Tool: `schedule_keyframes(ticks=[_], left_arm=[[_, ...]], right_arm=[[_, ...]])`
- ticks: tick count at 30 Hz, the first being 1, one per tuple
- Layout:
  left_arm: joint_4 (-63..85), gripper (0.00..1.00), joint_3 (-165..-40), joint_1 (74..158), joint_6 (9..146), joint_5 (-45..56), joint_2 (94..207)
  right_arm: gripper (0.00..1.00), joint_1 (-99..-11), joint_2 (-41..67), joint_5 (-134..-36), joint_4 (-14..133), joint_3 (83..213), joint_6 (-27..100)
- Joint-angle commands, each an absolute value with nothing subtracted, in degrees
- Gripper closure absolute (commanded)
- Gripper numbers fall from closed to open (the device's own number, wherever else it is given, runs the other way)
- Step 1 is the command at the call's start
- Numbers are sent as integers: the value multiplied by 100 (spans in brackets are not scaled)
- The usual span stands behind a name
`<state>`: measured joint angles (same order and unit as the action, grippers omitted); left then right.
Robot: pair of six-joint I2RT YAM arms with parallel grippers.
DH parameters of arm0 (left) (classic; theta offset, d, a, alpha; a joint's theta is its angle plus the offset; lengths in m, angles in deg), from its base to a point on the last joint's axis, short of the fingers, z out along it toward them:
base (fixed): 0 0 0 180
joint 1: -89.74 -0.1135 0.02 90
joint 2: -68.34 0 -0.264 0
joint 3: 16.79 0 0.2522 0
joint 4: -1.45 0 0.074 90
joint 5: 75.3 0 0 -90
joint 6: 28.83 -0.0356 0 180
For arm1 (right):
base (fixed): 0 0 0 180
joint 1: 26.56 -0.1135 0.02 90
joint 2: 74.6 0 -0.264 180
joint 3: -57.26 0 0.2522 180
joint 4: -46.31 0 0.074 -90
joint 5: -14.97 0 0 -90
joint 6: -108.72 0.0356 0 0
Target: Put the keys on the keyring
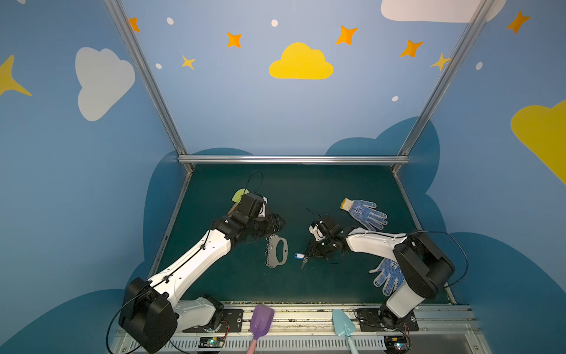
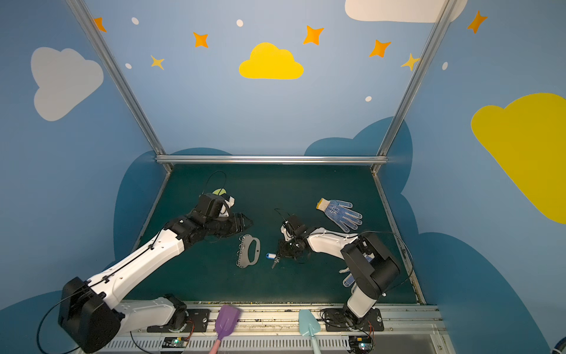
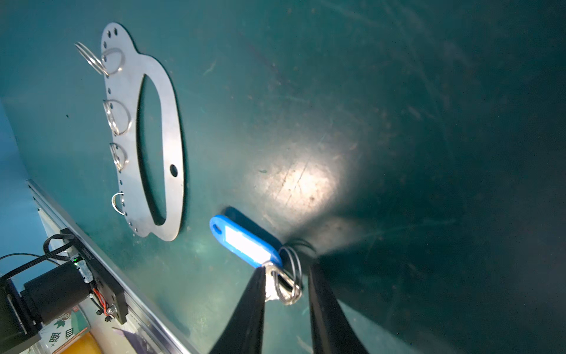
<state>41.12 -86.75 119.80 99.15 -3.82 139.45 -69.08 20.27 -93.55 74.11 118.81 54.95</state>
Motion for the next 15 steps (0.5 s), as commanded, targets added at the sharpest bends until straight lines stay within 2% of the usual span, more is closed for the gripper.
schedule_keyframes(ticks=[1,10,14,15], left_arm=[[4082,36,-8697,11970,9914,-332,13889],[4027,35,-8785,11910,9905,-395,13901],[4022,30,-8704,11892,9916,-310,13802],[4009,28,-8683,11878,9932,-319,13781]], right_arm=[[73,-6951,1788,-9200,7691,12042,5529],[73,-6954,1329,-9123,8233,12440,5529],[73,-6959,988,-8691,8373,12403,5529],[32,-6962,852,-8503,8402,12402,4982]])
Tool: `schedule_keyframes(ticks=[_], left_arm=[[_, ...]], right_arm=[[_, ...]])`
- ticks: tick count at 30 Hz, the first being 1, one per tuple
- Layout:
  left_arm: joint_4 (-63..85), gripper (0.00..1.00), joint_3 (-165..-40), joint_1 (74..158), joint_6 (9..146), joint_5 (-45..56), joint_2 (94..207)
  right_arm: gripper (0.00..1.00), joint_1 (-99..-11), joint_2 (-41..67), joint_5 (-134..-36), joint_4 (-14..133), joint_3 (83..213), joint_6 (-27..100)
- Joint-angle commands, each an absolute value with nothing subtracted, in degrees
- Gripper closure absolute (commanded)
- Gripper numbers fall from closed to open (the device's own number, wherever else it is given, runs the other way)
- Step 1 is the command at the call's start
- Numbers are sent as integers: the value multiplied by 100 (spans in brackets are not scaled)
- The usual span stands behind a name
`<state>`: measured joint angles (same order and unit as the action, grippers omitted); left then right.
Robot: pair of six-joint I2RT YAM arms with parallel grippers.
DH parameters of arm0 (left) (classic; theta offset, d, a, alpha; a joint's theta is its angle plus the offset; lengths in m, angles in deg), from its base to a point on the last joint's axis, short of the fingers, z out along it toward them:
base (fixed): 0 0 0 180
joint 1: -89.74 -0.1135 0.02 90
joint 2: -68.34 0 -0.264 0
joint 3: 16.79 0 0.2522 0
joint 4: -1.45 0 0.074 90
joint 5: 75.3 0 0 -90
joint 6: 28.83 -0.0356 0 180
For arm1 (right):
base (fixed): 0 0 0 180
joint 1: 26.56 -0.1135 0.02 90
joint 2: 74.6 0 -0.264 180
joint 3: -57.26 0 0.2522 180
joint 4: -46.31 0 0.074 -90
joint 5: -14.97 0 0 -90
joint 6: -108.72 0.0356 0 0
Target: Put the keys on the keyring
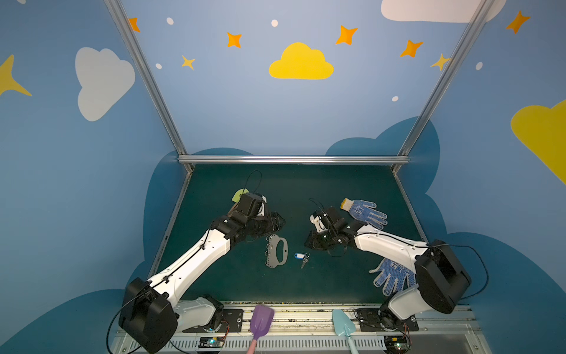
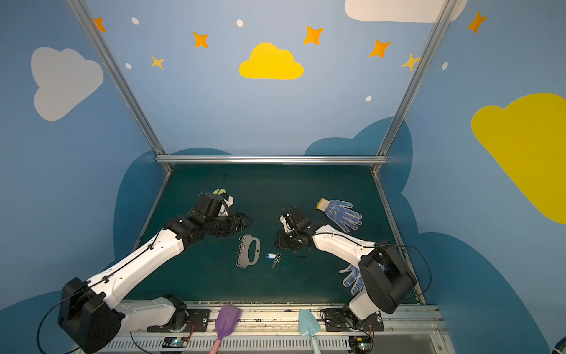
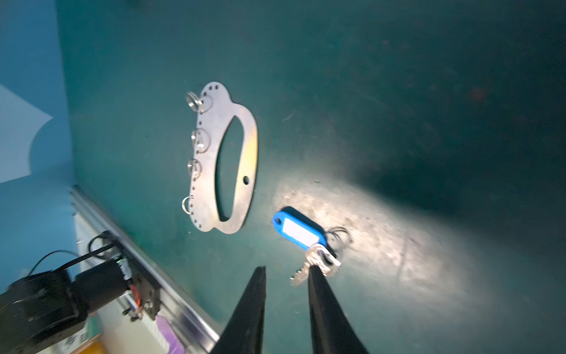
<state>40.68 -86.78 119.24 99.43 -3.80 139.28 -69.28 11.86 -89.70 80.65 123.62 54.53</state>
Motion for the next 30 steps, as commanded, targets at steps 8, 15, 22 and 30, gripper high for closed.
schedule_keyframes(ticks=[8,15,22,30], left_arm=[[3920,21,-8627,11814,9991,-442,13773],[3871,21,-8514,11807,10035,-393,13628],[3828,21,-8460,11812,10061,-401,13607],[3753,21,-8377,11804,10089,-452,13582]], right_arm=[[96,-6704,345,-8574,8437,12613,4828],[100,-6339,387,-9203,8578,12683,5199],[96,-6265,187,-9356,8538,12636,5307],[23,-6387,973,-9958,8334,12162,5700]])
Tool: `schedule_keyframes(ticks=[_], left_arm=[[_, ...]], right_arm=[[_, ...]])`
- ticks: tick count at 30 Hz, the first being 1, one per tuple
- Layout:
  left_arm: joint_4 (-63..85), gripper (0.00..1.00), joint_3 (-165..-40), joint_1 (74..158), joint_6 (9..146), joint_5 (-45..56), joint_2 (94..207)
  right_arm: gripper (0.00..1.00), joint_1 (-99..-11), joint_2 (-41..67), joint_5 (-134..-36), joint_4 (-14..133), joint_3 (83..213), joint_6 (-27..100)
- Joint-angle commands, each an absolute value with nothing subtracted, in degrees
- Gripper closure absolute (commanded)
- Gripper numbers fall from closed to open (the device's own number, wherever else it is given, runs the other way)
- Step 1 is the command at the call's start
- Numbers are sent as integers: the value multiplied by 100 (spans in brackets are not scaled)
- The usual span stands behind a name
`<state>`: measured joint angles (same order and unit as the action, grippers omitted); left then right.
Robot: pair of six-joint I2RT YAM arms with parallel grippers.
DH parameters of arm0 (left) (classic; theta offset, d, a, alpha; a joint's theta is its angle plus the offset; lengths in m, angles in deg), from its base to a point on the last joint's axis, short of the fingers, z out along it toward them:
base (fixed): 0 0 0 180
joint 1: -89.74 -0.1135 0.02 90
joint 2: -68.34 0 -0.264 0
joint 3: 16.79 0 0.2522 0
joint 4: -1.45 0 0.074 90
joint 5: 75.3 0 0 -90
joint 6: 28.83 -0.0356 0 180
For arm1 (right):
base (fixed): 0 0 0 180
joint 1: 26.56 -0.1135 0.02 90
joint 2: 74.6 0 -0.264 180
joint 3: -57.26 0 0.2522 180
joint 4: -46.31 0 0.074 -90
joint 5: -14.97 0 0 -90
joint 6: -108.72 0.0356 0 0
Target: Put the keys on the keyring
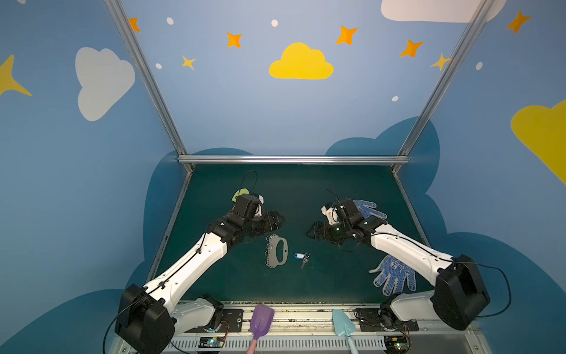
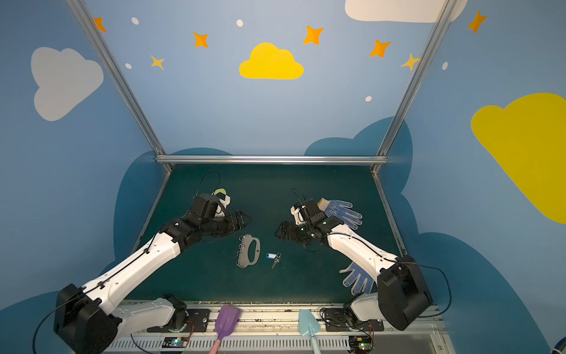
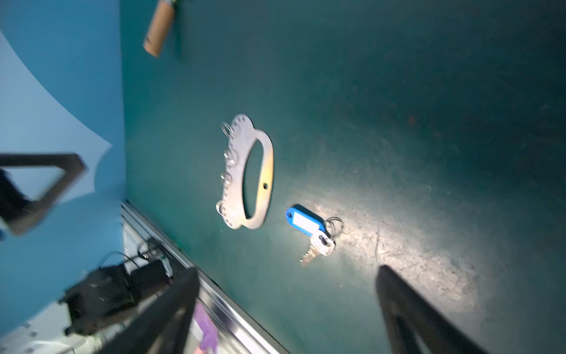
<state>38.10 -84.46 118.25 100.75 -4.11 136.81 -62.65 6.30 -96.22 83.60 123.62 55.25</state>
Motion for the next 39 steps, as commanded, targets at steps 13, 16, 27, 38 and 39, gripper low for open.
schedule_keyframes(ticks=[13,16,27,38,39], left_arm=[[3841,21,-8293,11782,10072,-392,13378],[3823,21,-8293,11774,10075,-402,13399],[3885,21,-8311,11732,10046,-393,13374],[3817,21,-8311,11699,10059,-446,13463],[3807,21,-8311,11702,10067,-453,13470]], right_arm=[[61,-6819,1708,-9158,8227,12068,6192],[63,-6841,1828,-9278,8080,12075,6210],[72,-6868,2221,-9363,7932,12244,6179],[100,-6921,2226,-9437,8123,12390,5984],[100,-6928,2209,-9415,8160,12409,5938]])
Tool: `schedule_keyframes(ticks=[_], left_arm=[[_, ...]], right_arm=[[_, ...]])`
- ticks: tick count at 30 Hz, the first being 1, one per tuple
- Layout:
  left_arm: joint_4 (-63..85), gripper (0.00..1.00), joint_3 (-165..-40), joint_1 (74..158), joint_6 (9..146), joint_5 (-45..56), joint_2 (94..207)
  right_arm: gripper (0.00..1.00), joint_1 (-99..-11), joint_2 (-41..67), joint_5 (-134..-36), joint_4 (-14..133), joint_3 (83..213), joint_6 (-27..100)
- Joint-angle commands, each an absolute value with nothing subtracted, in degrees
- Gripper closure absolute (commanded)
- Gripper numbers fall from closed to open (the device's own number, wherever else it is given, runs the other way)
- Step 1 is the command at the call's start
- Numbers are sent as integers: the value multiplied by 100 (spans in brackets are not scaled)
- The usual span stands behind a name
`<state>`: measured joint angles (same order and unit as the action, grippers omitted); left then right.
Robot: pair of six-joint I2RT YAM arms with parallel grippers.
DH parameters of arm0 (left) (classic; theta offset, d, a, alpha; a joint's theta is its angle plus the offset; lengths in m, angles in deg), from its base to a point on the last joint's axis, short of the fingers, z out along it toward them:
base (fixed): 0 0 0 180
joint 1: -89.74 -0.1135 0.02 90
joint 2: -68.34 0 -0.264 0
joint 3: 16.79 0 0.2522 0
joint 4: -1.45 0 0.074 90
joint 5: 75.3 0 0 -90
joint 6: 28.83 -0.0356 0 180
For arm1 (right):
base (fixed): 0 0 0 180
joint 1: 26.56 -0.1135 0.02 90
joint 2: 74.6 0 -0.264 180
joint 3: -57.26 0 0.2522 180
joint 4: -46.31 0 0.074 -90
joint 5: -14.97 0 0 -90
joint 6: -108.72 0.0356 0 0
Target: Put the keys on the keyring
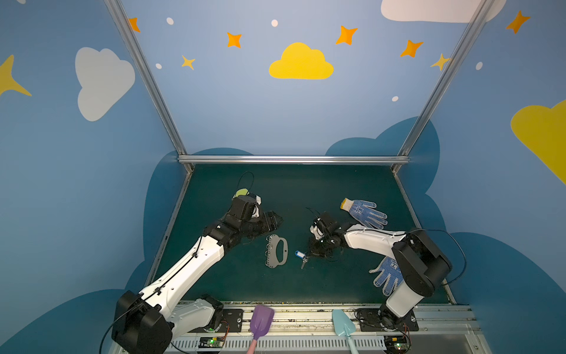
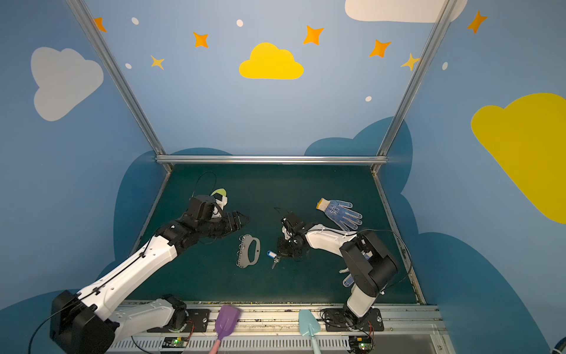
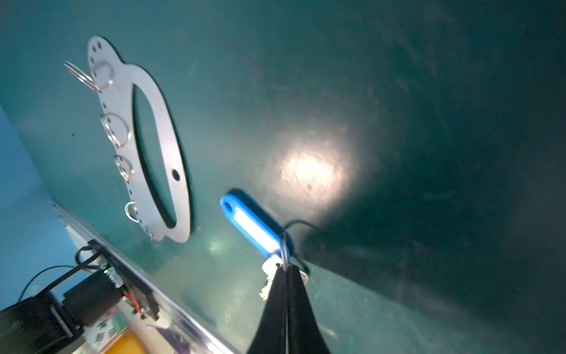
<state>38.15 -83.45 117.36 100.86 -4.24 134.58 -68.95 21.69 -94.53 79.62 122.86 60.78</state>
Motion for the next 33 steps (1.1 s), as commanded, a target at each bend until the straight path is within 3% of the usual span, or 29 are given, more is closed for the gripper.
schedule_keyframes(ticks=[1,8,19,22,27,33], left_arm=[[3802,21,-8311,11700,10068,-445,13477],[3824,21,-8368,11680,10034,-457,13512],[3941,25,-8772,11505,9598,-850,13463],[3835,31,-8893,11488,9396,-1301,13407],[3276,49,-8983,11522,9224,-2345,13196],[2419,52,-9110,11697,9323,-3268,13070]], right_arm=[[100,-6932,2176,-9381,8184,12434,5891],[100,-7059,1621,-8748,8844,12902,4943],[100,-7050,-314,-8401,8958,13146,2961],[100,-7033,-822,-8612,8880,13204,2569],[100,-6988,-1349,-9285,9029,13520,2192],[100,-6903,-1302,-10154,9402,14104,2175]])
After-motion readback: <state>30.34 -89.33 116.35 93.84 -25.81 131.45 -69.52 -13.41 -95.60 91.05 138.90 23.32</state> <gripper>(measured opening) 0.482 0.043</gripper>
